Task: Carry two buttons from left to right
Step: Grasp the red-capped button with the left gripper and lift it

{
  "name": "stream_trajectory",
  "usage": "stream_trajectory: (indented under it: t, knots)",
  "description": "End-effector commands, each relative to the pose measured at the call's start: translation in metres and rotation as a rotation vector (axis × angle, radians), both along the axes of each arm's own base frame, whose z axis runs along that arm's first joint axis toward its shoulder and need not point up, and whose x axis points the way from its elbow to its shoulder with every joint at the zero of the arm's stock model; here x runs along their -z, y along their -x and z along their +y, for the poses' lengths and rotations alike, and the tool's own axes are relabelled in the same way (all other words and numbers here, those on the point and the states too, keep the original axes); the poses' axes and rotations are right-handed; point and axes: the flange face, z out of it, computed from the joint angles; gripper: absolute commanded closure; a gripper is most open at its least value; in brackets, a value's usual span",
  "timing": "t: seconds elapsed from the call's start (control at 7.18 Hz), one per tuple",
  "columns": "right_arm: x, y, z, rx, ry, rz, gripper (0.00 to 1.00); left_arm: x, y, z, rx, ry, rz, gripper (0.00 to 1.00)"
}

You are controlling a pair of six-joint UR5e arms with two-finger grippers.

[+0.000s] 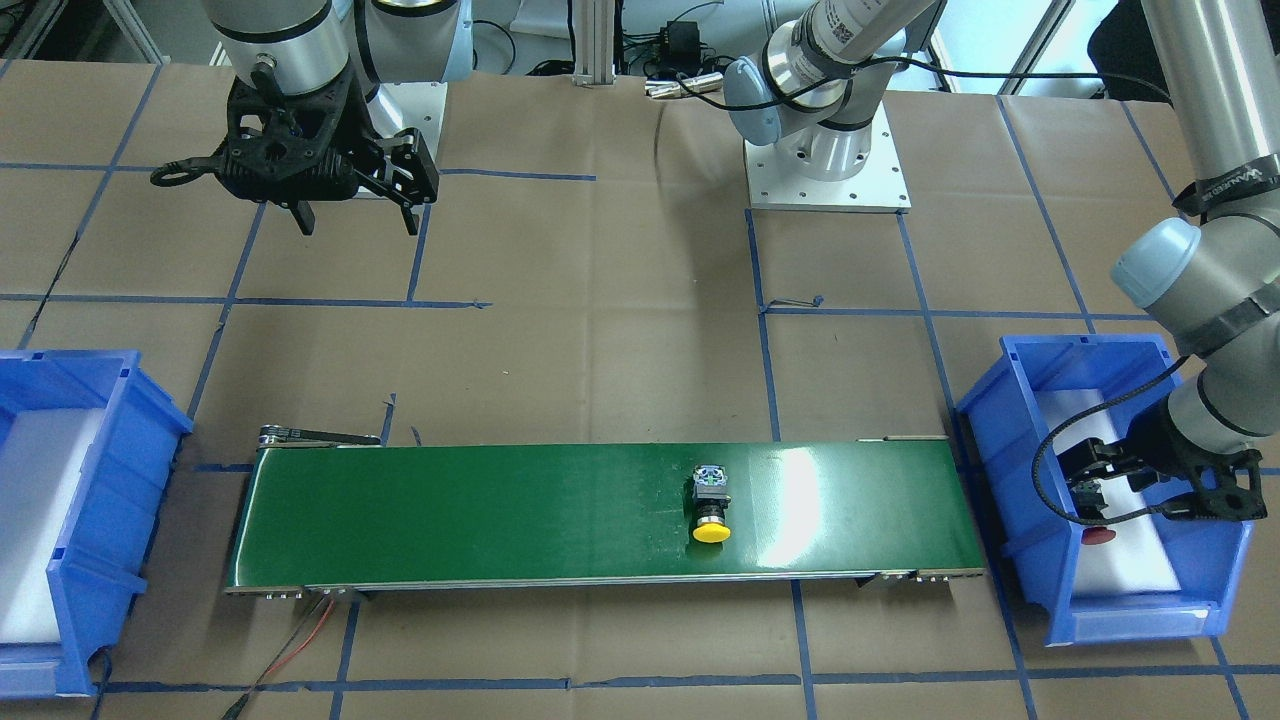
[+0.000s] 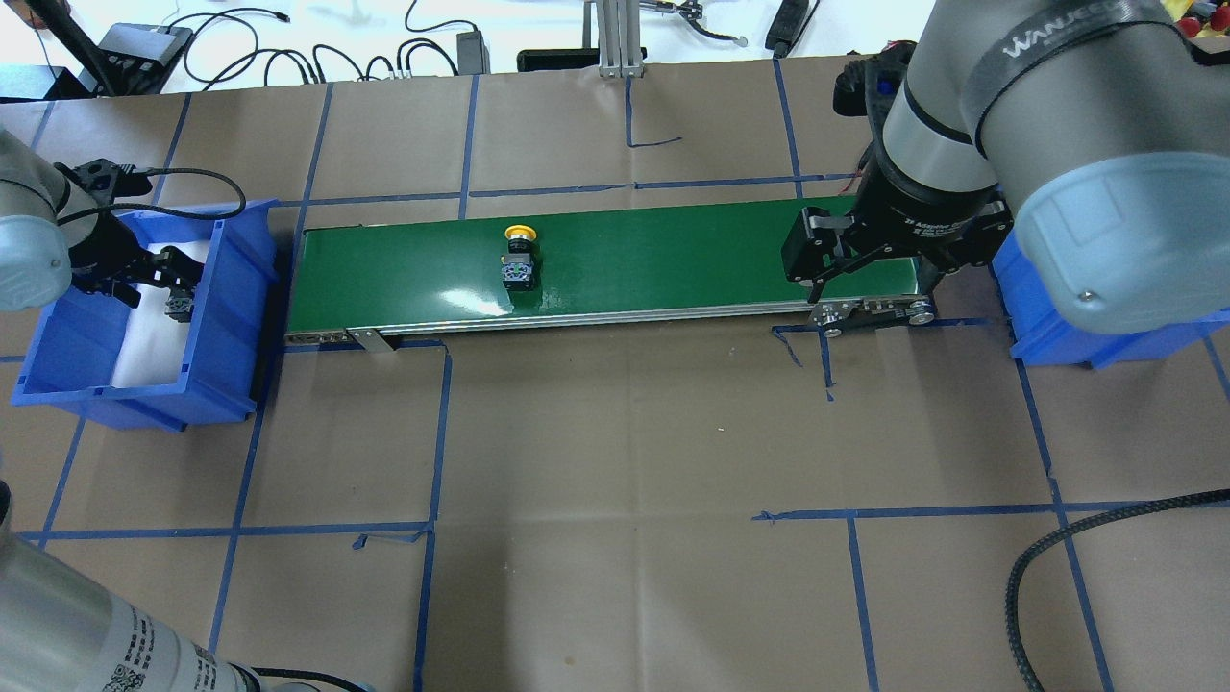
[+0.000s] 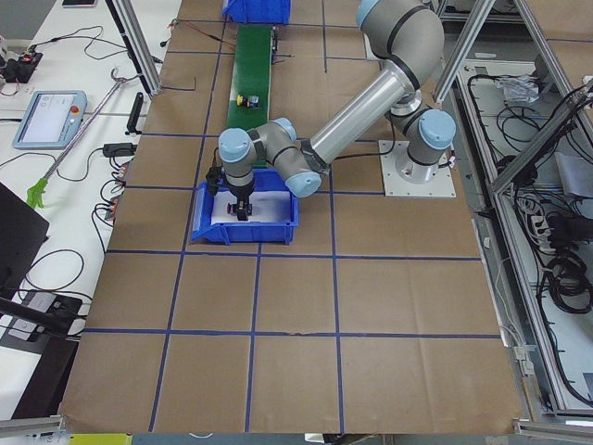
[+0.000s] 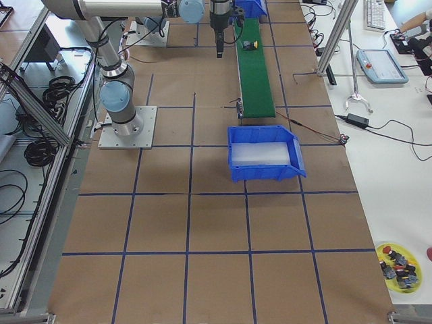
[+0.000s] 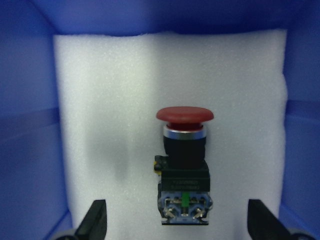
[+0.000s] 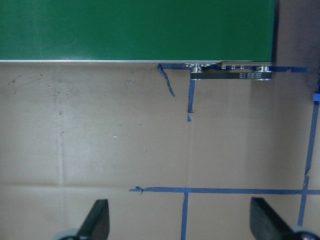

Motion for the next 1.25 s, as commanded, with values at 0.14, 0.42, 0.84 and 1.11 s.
stream_trajectory:
  t: [0.14,0.42,0.84,1.11]
  knots:
    - [0.000,0.000,0.000,0.000,-0.003,0.000,0.00,0.010,0.001,-0.002,-0.003,-0.005,0.005,0.08]
    - [0.000,0.001,0.000,0.001,-0.003,0.000,0.00,0.008,0.000,-0.004,-0.003,0.001,0.003,0.55]
    - [0.000,0.000,0.000,0.000,-0.003,0.000,0.00,0.001,-0.001,-0.007,-0.011,0.015,-0.001,0.98]
    - [0.000,0.000,0.001,0.000,-0.002,0.000,0.00,-0.032,-0.004,-0.011,-0.003,0.050,-0.025,0.99]
